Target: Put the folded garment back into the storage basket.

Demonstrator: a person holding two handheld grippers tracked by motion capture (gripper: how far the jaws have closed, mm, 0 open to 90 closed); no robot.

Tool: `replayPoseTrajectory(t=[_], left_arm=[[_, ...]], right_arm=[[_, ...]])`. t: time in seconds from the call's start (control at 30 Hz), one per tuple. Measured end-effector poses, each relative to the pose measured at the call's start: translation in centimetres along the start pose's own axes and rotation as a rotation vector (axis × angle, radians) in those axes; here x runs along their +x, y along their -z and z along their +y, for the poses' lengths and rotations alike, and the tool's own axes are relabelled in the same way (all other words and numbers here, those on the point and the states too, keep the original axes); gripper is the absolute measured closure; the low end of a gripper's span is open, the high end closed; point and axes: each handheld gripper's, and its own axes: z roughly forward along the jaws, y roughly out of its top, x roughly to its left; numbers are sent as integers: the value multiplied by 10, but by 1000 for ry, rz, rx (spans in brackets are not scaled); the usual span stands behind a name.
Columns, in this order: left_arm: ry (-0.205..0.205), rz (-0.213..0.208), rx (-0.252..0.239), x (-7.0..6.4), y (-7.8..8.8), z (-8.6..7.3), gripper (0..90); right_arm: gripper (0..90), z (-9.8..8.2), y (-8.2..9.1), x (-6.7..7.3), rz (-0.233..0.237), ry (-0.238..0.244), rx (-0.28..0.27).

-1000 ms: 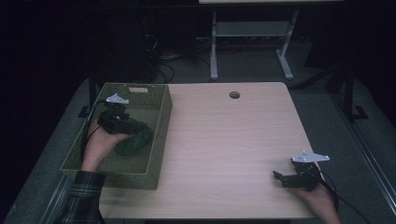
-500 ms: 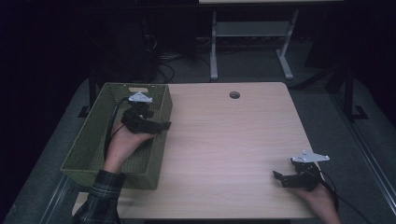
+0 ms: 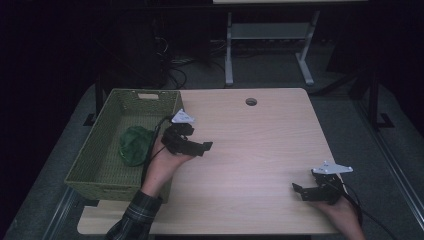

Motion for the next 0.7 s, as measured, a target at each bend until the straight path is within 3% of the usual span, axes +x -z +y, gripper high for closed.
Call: replayPoseTrajectory(t=[0.23, 0.7], left_arm=[[-30, 4, 16, -14, -30, -17, 156], [-57, 40, 88, -17, -71, -56, 154]], right_arm=[[85, 0, 0, 0, 0, 1, 0], [85, 0, 0, 0, 0, 0, 0]])
